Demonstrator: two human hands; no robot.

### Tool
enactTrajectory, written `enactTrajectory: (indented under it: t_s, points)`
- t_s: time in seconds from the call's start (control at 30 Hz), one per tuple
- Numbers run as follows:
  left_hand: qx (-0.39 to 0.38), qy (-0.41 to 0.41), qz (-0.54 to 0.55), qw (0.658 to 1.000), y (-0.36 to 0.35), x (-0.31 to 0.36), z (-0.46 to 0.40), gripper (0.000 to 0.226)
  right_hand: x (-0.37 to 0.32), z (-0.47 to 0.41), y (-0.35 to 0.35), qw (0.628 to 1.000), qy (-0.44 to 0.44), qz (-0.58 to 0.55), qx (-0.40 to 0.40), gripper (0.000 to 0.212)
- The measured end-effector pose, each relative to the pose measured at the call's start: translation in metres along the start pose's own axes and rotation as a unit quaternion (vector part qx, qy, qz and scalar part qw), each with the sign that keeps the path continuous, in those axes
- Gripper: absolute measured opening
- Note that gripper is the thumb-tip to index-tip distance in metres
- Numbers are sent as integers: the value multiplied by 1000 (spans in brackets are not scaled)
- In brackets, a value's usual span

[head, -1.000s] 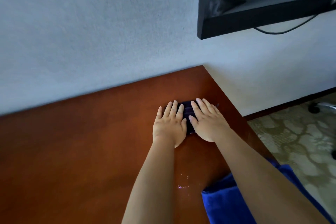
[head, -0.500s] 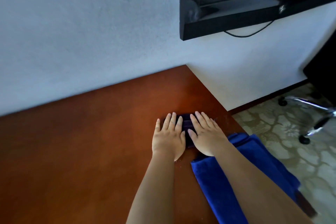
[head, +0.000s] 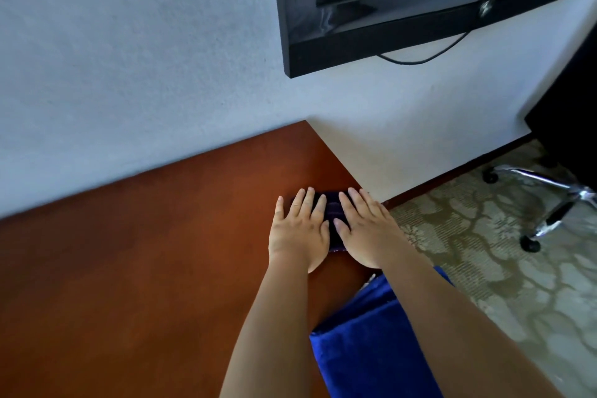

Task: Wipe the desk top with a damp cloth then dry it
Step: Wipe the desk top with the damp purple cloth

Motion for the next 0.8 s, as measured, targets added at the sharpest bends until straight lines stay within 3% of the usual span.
enactTrajectory:
  t_s: [0.53,0.8]
  points:
    - [-10,-19,5,1000,-9,-8,46,55,-29,40,-4,999,-36,-7,-17,59]
    - [-8,-29,-11,999,-3,-15,21,54,-23,19,-1,1000,-23,-3,-3,59]
Point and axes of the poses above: each hand's wrist, its own z-axis away from the middle knuckle, its own y-axis out of the back of the hand, x = y × z, the point moved 3 cm from there along -z, towards the middle knuckle, and after that the axes turned 14 degrees about z, right-handed, at the moved point
